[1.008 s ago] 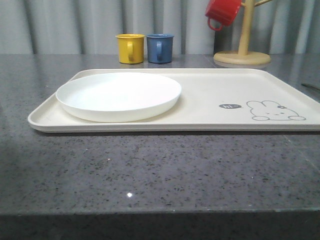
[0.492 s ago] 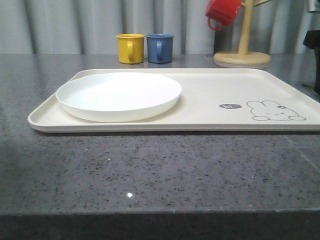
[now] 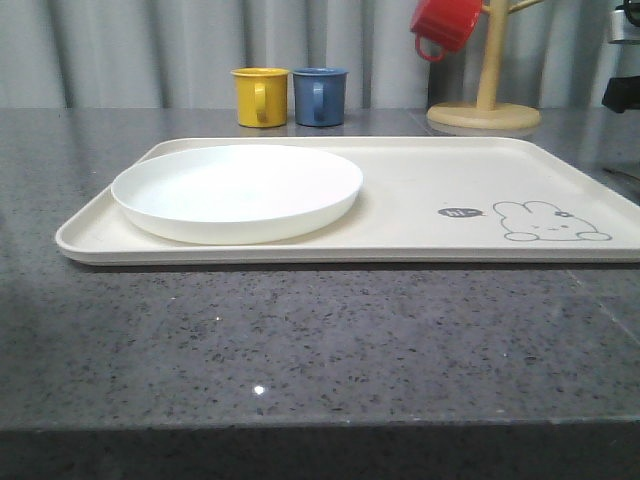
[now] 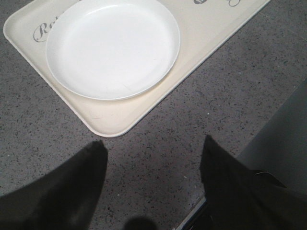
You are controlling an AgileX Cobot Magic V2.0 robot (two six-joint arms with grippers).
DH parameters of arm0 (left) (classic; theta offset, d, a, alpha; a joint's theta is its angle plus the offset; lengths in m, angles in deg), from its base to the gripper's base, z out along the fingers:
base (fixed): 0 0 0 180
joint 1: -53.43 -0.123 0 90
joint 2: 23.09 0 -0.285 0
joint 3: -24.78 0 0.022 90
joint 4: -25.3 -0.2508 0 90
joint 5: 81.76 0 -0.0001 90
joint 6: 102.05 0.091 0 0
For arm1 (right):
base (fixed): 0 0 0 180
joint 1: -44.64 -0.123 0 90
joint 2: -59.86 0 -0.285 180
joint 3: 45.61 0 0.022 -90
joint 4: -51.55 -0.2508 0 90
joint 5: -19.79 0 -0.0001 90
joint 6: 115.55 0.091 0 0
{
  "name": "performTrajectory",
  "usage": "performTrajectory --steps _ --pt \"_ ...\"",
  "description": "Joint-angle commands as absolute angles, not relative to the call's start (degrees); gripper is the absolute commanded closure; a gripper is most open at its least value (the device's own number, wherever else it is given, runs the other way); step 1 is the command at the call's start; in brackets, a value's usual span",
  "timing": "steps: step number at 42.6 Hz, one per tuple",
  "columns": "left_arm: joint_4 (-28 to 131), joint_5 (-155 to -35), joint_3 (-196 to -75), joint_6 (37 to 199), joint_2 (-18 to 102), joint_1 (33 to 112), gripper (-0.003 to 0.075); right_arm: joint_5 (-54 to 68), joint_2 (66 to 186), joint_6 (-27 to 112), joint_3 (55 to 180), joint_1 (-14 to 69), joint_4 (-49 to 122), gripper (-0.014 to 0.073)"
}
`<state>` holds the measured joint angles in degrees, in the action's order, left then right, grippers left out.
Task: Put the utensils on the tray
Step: 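Grasp the steel fork with the right gripper and lift it, then lower the fork onto the tray beside the plate and release it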
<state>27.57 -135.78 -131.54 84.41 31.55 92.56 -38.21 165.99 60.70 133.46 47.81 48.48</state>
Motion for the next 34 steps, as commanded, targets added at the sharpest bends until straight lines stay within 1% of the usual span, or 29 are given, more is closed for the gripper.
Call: performTrajectory --steps 1,6,9,11,18,22,25,34 --pt "27.9 -132.5 -133.0 83.7 31.5 93.0 0.0304 -39.4 163.8 60.3 135.1 47.9 48.7 0.0434" --pt "27.9 -132.5 -133.0 83.7 31.5 93.0 0.0304 -39.7 163.8 60.3 135.1 47.9 48.6 0.0551" --pt "27.9 -132.5 -133.0 83.7 31.5 93.0 0.0304 -39.7 163.8 60.3 135.1 47.9 48.6 0.0601" --pt "27.9 -132.5 -133.0 83.7 31.5 93.0 0.0304 -39.7 163.8 60.3 135.1 47.9 48.6 0.0619" --pt "27.9 -132.5 -133.0 83.7 31.5 93.0 0.0304 -42.3 162.9 60.3 137.8 47.6 47.2 0.0626" --pt "27.9 -132.5 -133.0 83.7 31.5 93.0 0.0304 -45.0 162.1 60.1 141.2 45.9 45.6 0.0626" --pt "27.9 -132.5 -133.0 83.7 31.5 93.0 0.0304 -47.5 162.0 60.0 143.9 43.3 44.8 0.0626" --pt "27.9 -132.4 -133.0 83.7 31.5 93.0 0.0304 -51.1 163.8 61.2 150.7 30.3 44.5 0.0626"
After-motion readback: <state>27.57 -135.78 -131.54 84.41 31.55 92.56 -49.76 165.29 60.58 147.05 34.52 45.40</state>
